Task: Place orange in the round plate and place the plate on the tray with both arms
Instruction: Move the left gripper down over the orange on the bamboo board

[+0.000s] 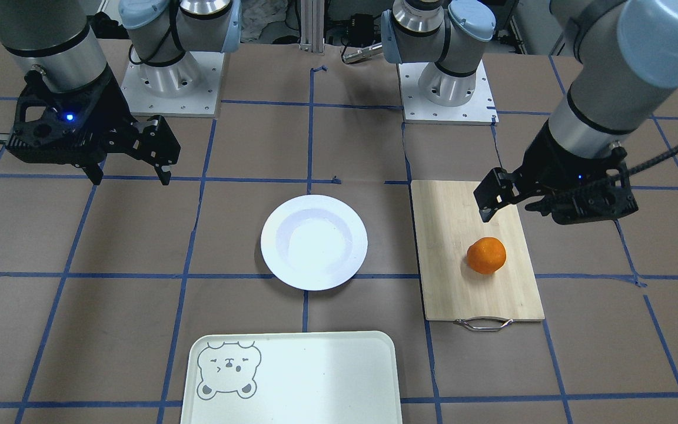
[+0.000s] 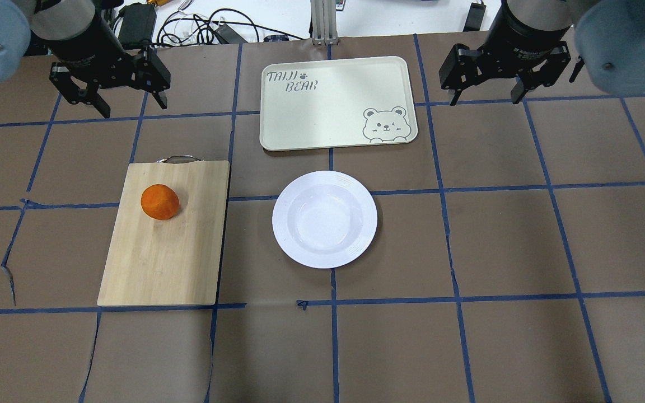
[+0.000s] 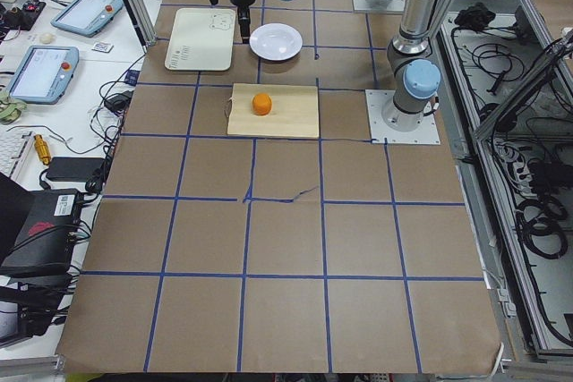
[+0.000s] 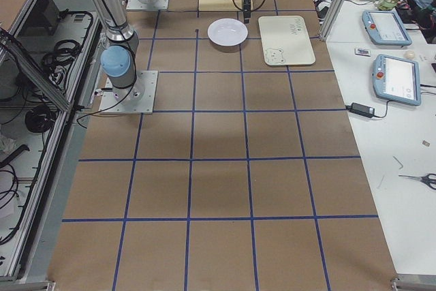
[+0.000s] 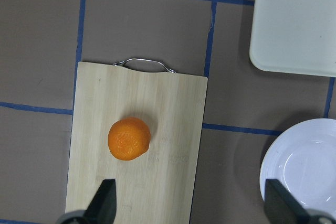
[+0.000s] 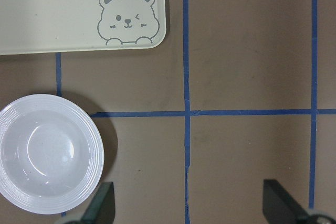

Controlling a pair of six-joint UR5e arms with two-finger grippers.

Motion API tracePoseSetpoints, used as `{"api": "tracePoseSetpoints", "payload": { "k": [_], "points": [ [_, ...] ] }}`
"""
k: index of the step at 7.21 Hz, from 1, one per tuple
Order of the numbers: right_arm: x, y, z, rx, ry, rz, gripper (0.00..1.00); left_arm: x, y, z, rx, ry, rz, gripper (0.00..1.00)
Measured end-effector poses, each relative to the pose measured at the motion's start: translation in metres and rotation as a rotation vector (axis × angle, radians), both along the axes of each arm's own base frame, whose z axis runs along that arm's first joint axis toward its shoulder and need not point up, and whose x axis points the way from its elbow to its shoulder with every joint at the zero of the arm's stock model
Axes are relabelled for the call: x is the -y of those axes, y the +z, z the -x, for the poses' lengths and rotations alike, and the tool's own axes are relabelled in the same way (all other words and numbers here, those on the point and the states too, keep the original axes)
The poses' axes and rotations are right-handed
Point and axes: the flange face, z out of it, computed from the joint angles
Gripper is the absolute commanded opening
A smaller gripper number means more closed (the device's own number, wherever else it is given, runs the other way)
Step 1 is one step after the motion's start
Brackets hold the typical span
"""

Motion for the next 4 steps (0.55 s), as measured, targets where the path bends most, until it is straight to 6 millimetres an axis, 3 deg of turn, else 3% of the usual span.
{"api": "tracePoseSetpoints", "payload": {
  "k": [4],
  "points": [
    [0.0,0.0,0.001,0.0,-0.001,-0.002,1.0,0.012,-0.09,-0.046,-0.018,0.073,-0.132,1.0]
  ]
}}
